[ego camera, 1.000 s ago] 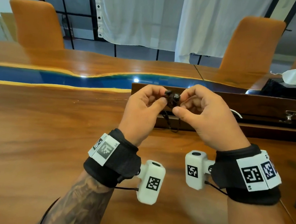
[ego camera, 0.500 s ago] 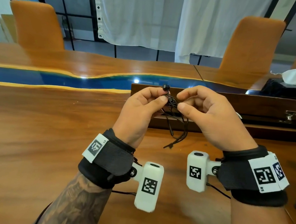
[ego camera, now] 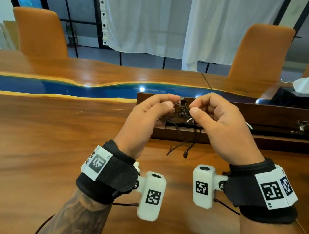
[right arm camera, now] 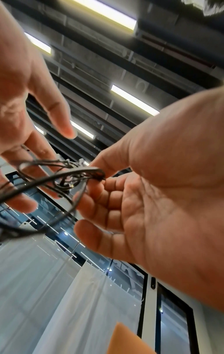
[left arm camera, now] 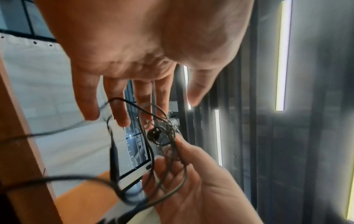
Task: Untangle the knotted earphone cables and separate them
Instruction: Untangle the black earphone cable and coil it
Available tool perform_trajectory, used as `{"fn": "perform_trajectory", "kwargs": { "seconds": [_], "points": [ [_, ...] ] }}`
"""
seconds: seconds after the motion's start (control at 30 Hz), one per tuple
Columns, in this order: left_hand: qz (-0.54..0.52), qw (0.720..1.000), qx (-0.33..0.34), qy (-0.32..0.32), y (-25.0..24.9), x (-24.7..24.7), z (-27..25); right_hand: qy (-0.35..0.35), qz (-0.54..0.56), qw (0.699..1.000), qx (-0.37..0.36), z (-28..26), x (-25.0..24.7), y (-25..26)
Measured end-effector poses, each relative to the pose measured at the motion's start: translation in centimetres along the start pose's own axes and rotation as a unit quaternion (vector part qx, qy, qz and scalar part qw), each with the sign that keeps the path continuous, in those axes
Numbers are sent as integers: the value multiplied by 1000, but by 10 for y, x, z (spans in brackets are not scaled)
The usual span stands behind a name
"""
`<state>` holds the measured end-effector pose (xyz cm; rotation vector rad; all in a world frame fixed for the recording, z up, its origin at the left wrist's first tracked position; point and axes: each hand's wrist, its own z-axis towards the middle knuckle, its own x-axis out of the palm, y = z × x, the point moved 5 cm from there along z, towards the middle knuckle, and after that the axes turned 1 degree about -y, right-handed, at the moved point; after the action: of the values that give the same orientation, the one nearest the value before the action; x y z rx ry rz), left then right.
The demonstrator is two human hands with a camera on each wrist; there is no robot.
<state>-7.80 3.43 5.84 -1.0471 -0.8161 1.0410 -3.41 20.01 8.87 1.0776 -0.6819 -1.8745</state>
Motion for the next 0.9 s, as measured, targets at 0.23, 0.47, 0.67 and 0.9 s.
{"fn": "perform_trajectory", "kwargs": {
  "seconds": [0.23,0.47,0.67,0.9],
  "points": [
    [66,996,58,4,-1,1,-1,11,10,1000,-4,0,-3,2],
    [-9,998,33,-48,2,-5,1,41,-3,999,-16,-4,0,9],
    [-144,989,-16,-26,2,2,1,16,-68,997,-31,-1,-4,1],
    [-72,997,1,7,0,9,-2,17,11,1000,-21,0,-4,4]
  ]
}}
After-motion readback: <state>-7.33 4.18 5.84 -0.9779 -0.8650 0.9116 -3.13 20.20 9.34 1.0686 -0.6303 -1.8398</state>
